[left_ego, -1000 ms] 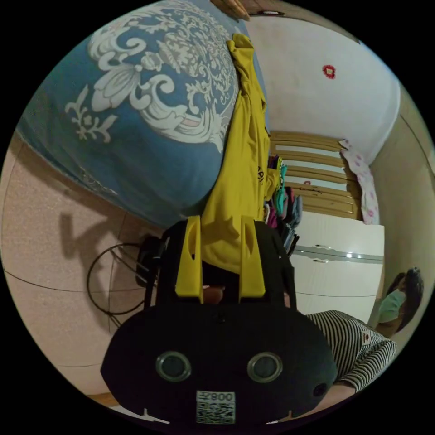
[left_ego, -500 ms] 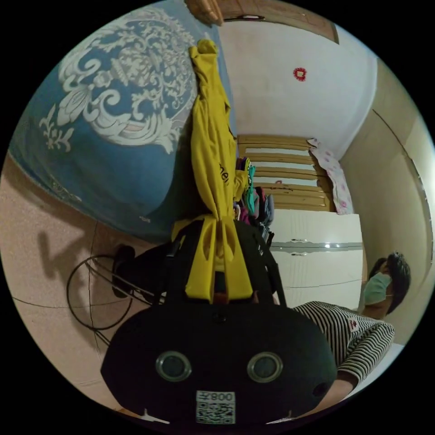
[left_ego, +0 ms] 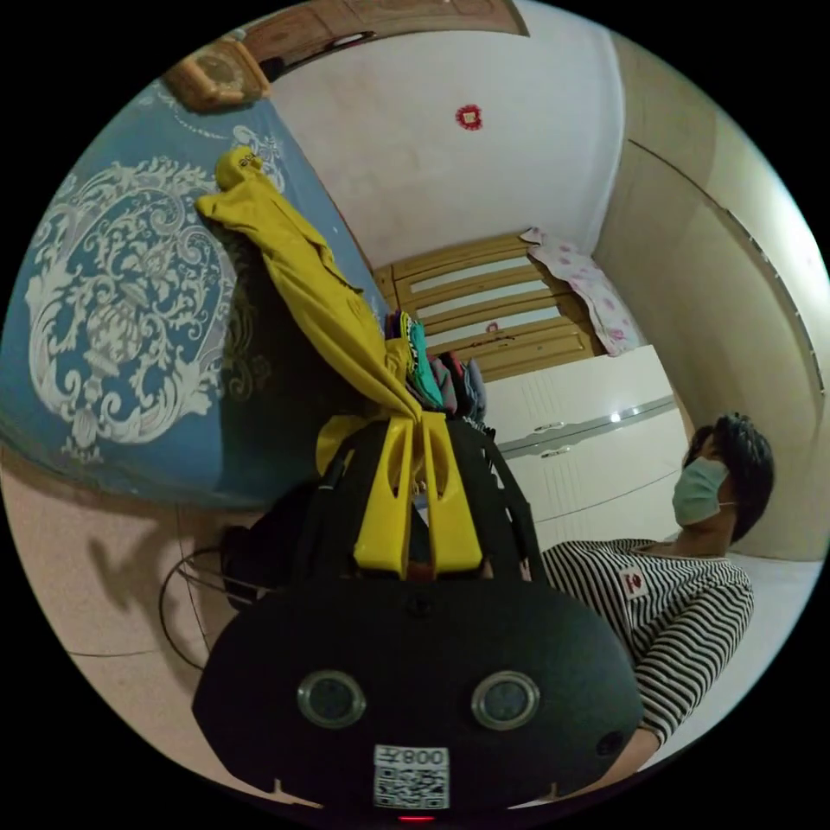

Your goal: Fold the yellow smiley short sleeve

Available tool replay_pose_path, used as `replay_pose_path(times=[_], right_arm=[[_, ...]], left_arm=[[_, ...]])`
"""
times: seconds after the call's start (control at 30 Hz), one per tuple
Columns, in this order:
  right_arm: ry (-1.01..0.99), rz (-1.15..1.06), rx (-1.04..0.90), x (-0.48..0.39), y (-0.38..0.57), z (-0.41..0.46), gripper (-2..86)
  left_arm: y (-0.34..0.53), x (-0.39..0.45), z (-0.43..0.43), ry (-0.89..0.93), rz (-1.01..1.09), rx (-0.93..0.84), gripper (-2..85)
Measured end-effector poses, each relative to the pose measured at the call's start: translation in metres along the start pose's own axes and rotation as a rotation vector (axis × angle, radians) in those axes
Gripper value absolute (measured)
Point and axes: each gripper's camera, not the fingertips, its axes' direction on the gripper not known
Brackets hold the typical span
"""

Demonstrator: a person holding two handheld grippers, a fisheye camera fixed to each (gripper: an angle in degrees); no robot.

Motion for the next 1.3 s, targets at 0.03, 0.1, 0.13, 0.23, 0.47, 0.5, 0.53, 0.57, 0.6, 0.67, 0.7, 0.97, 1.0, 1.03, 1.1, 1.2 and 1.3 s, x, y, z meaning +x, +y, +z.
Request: replay_pose_path(times=[0.03,0.1,0.13,0.23,0.47,0.5,0.53,0.57,0.6,0.67,0.7,0.97,1.0,1.03,1.1,1.2,1.3], right_arm=[[-0.006,0.018,0.006,0.002,0.005,-0.003,0.4],[-0.03,0.045,0.002,0.006,0.013,-0.005,0.4],[-0.048,0.059,-0.004,0.007,0.018,-0.004,0.4],[-0.028,0.092,-0.06,0.009,0.025,0.003,0.4],[0.049,0.261,-0.123,0.041,0.025,0.021,0.4],[0.02,0.272,-0.103,0.042,0.022,0.023,0.4],[0.026,0.276,-0.098,0.041,0.017,0.027,0.4],[0.033,0.277,-0.099,0.04,0.014,0.029,0.4],[0.035,0.273,-0.096,0.037,0.005,0.033,0.4],[0.013,0.261,-0.061,0.034,-0.015,0.037,0.4],[-0.003,0.248,-0.03,0.031,-0.035,0.039,0.4],[0.142,0.008,-0.172,-0.053,-0.177,0.09,0.3],[0.146,0.004,-0.197,-0.059,-0.177,0.096,0.4],[0.129,0.012,-0.201,-0.062,-0.173,0.1,0.4],[0.09,0.05,-0.183,-0.061,-0.162,0.101,0.4],[0.076,0.133,-0.162,-0.054,-0.146,0.104,0.4],[0.079,0.235,-0.239,-0.041,-0.14,0.127,0.4]], left_arm=[[0.008,-0.003,-0.007,-0.001,-0.021,-0.004,2.0],[0.022,-0.009,-0.015,-0.013,-0.046,-0.006,1.9],[0.03,-0.014,-0.019,-0.007,-0.061,-0.006,1.9],[0.051,-0.034,-0.03,0.01,-0.116,0.029,1.8],[0.067,-0.115,-0.014,-0.041,-0.308,0.009,1.8],[0.065,-0.119,-0.012,-0.041,-0.31,0.009,1.8],[0.06,-0.127,-0.01,-0.041,-0.313,0.011,1.8],[0.052,-0.137,-0.008,-0.034,-0.318,0.018,1.9],[0.047,-0.142,-0.008,-0.033,-0.32,0.023,1.9],[0.013,-0.168,-0.001,-0.048,-0.335,0.035,1.9],[0.0,-0.175,0.003,-0.053,-0.336,0.032,1.9],[-0.179,-0.182,0.069,-0.067,-0.109,-0.067,2.1],[-0.18,-0.183,0.07,-0.062,-0.102,-0.077,2.1],[-0.18,-0.188,0.068,-0.056,-0.091,-0.096,2.2],[-0.172,-0.2,0.062,-0.06,-0.095,-0.126,2.2],[-0.147,-0.243,0.046,-0.066,-0.178,-0.136,2.4],[-0.123,-0.313,0.041,-0.105,-0.312,-0.155,2.7]])
